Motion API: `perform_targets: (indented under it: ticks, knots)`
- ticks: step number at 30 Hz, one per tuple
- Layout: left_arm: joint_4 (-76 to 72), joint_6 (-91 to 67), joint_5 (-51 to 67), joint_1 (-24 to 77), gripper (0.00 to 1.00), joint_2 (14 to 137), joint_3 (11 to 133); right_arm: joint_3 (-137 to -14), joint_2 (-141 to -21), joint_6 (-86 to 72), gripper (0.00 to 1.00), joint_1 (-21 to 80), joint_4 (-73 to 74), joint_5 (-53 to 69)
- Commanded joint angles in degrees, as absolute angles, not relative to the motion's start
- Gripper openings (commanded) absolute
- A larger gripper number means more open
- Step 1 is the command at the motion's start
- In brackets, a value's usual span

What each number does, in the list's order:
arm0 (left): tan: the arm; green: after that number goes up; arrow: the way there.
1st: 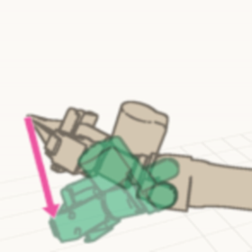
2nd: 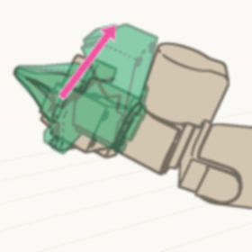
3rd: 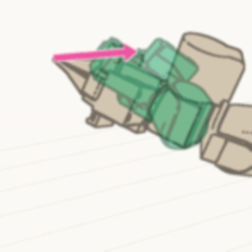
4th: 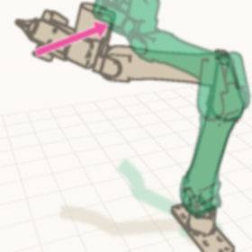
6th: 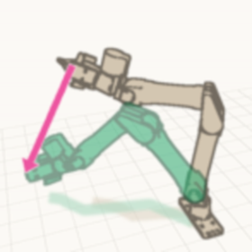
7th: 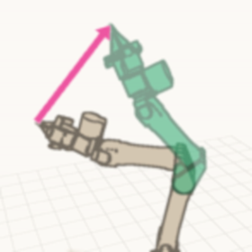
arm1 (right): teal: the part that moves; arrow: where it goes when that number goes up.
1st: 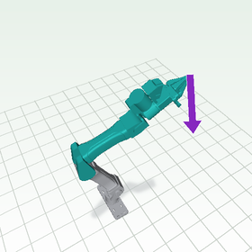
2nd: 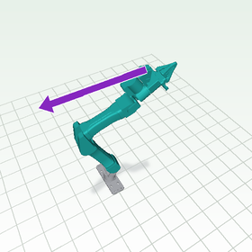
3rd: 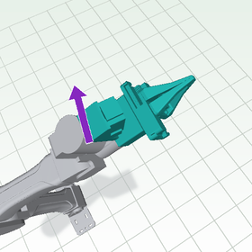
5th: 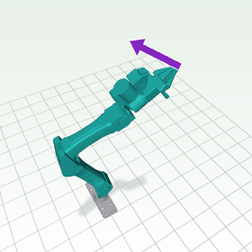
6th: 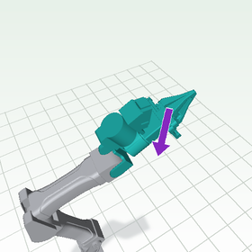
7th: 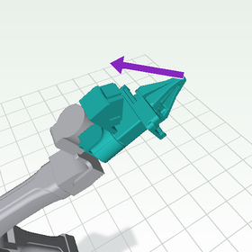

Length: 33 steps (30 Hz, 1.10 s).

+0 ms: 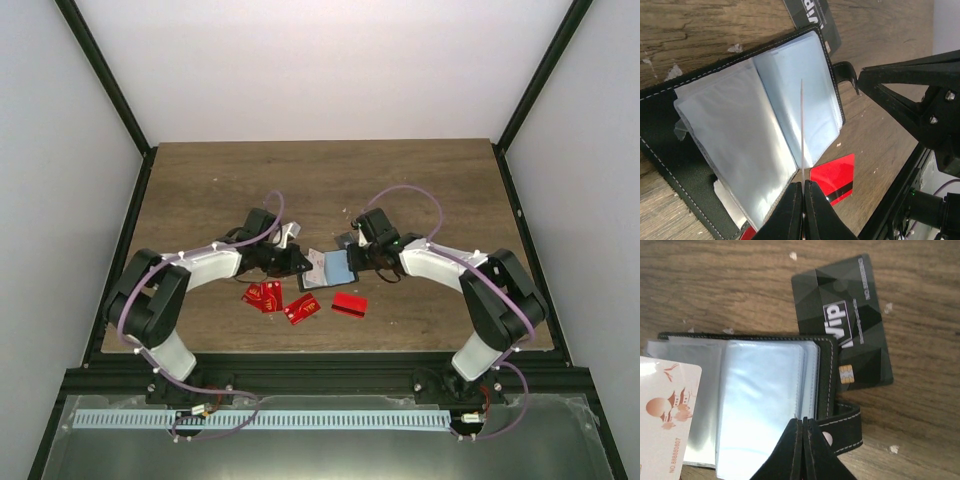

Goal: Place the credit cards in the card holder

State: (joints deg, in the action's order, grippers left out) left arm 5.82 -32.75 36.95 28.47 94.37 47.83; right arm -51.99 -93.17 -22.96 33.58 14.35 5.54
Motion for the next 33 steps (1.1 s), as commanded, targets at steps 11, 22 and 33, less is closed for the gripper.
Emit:
perform_targets:
  ticks: [11, 22, 33]
  knots:
    - [8.7, -33.2, 39.4, 28.1, 0.04, 99.8, 51.4, -49.1, -92.3, -23.1, 0.01, 34.1, 13.9, 7.4]
    - [6.6, -34.3, 41.3, 28.1, 0.04, 102.6, 52.4, -47.3, -91.6, -23.1, 0.01, 34.1, 13.2, 8.4]
    - [4.8, -35.4, 42.4, 28.2, 0.04, 105.3, 54.0, -46.2, -91.2, -23.1, 0.01, 34.1, 12.2, 10.2]
